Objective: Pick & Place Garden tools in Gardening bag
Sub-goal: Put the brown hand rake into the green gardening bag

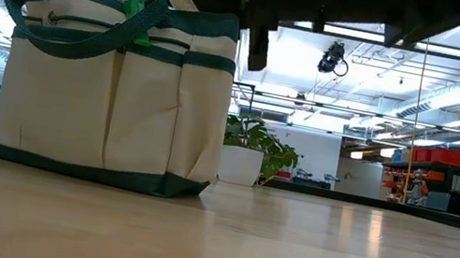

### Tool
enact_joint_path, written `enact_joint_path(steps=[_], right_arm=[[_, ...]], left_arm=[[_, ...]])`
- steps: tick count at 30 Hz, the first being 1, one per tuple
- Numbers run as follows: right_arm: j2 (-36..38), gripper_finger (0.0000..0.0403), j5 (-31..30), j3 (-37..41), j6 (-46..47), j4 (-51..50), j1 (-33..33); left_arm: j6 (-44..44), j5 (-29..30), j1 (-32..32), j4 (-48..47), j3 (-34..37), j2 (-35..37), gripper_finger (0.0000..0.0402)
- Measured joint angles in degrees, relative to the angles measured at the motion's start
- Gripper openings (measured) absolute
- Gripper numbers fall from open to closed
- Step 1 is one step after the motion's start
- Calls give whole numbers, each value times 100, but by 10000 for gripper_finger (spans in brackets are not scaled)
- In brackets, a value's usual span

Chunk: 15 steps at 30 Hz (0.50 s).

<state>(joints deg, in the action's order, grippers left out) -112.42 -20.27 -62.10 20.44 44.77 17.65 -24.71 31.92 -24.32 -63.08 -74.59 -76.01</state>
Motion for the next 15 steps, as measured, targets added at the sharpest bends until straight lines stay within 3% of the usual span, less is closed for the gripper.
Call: enact_joint_path(steps=[9, 15], right_arm=[[2, 50, 134, -24, -145, -436, 0], [2, 132, 181, -24, -263, -529, 2]], left_arm=[[1, -2, 2, -7, -2, 0, 140], [3, -2, 1, -12, -2, 0, 140]])
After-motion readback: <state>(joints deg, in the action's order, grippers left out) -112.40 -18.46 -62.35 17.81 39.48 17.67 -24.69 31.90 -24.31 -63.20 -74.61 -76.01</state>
